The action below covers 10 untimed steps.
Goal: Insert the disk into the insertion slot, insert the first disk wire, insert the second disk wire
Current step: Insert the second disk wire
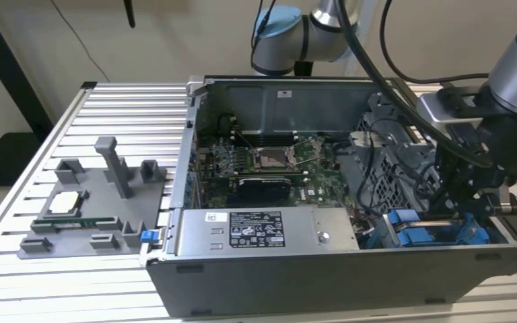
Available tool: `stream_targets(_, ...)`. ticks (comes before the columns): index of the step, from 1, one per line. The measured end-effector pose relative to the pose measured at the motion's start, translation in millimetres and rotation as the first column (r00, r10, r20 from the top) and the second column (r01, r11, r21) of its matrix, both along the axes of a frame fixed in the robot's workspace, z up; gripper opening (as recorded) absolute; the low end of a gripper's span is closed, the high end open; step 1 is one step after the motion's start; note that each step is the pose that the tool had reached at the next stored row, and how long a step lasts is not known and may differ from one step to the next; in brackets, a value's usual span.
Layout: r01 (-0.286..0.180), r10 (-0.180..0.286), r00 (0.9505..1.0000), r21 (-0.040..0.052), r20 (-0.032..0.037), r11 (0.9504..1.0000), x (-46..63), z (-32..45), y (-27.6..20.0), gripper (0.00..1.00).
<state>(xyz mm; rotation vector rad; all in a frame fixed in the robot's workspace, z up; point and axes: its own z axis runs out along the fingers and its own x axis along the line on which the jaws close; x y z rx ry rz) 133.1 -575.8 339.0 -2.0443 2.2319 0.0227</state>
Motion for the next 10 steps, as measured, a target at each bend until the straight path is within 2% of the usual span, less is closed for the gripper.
stream_targets(6,0.000,0.000,1.0000,-0.0002,0.0036,1.0000,-0.2,-3.9,0.0,0.00)
stream_targets(7,0.000,0.000,1.0000,0.0003,0.0042,1.0000,-0.3,-4.5,0.0,1.00)
stream_targets(8,0.000,0.000,1.0000,0.0036,0.0046,1.0000,-0.2,-6.1,0.2,1.00)
stream_targets(10,0.000,0.000,1.0000,0.0044,0.0047,1.0000,-0.6,-6.2,0.0,1.00)
